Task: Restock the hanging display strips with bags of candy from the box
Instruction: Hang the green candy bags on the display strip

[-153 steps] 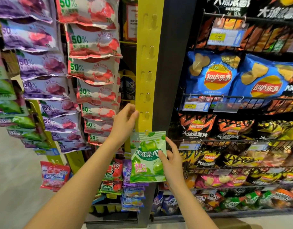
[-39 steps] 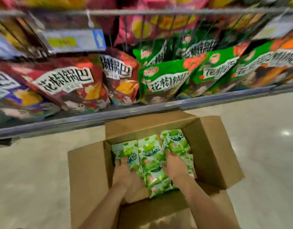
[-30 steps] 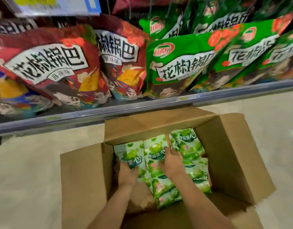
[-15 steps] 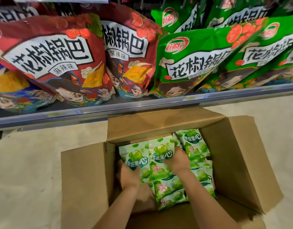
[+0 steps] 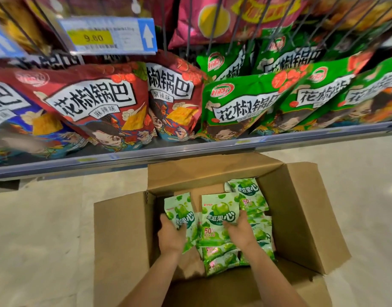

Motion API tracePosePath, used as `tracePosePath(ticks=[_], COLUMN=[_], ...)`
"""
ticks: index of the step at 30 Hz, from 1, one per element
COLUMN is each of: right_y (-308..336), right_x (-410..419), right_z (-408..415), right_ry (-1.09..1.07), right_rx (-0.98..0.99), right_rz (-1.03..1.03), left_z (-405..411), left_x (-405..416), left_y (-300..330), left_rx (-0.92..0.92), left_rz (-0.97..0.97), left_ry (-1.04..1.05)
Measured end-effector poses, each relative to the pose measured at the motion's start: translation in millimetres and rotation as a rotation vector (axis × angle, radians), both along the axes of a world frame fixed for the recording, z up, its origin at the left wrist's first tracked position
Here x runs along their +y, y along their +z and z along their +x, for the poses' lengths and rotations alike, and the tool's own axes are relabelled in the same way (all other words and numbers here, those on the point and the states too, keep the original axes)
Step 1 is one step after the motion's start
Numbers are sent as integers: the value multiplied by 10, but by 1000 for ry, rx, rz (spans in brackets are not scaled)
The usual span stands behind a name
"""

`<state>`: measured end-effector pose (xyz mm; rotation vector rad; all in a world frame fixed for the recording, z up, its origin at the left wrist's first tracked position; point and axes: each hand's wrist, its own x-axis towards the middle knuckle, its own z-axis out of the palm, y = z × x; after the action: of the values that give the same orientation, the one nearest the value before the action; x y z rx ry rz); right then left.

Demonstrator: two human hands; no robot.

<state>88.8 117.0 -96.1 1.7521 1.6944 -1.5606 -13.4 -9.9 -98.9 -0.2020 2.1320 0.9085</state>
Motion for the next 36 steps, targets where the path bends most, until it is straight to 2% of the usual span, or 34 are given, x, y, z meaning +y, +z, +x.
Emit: tracePosePath(ticks=[4,9,19,24,28,36], right_y=[567,1568,4252,5670,6471,7826], right_x=[-25,-105,-352,-514,-651,-813], right_z=[79,216,173,98,78,119], right_ry=[-163,-346,-466,-422,-384,-286], right_rx=[95,217,481,654,777,1012], right_rz=[-33,-93,-99,-87,-21,98], left_z=[24,74,198,121,61,81], left_x=[-52,-137,-308,-461,-582,-869], left_y=[535,1523,4254,5590,6597,7882], left_rx=[-7,17,20,96,195,259], left_rz=[23,121,497,619,723,944], left_ry=[38,104,418,410,407,449])
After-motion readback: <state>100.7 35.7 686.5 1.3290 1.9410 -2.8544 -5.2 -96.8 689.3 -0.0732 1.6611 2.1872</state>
